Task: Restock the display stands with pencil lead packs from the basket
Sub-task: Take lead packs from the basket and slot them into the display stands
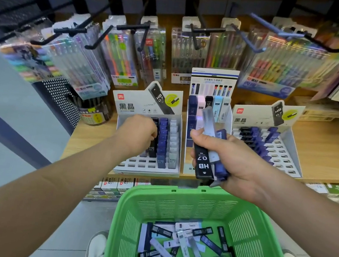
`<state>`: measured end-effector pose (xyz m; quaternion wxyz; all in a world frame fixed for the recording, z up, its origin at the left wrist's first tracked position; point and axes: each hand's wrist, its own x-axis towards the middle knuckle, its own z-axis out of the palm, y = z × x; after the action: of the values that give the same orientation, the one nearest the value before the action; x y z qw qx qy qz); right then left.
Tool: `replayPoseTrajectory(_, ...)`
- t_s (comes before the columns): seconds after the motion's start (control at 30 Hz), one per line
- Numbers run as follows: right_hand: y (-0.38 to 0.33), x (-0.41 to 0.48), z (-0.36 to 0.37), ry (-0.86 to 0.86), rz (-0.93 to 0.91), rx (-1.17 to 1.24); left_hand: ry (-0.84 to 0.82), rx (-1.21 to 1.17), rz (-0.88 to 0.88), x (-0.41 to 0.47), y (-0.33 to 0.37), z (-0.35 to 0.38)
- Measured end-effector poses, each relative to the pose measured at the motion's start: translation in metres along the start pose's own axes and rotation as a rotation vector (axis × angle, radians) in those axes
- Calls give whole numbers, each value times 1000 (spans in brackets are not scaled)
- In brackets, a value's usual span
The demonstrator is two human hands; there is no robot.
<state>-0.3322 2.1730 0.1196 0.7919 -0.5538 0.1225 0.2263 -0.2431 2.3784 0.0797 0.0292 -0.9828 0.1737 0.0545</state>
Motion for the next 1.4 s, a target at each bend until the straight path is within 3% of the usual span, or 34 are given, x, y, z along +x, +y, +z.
replayPoseTrajectory(0.07, 0, 0, -1, 20, -8, 7, -42, -254, -57, -2, 7, -16)
replayPoseTrajectory(0.17, 0, 2, -1, 49, -51, -14, -313, -1001, -112, -18, 23, -52)
replayPoseTrajectory(0.23, 0, 3, 2, 105, -107, -23, -432, -1257, -67, -33, 34, -69)
replayPoseTrajectory(0.33, 3, 3, 7, 163, -167, -4, -446, -1282, -30, -56, 55, -77)
replayPoseTrajectory(0.6, -7, 5, 2, 77, -198, -11, -139, -1509, -152, -71, 59, -67)
replayPoseTrajectory(0.8, -21, -2, -17, -147, -47, -194, 95, -1549, -198, -70, 51, -59)
replayPoseTrajectory(0.93, -15, -5, -22, -161, 33, -302, 68, -1670, -199, -65, 48, -61)
replayPoseTrajectory(1.07, -14, -8, -30, -131, 126, -324, 55, -1589, -147, -62, 48, -62)
replayPoseTrajectory(1.27, -28, -8, -48, -79, 165, -4, 156, -1338, -251, -54, 41, -60)
replayPoseTrajectory(1.4, -35, -10, -54, -102, 148, -1, 185, -1284, -274, -48, 38, -58)
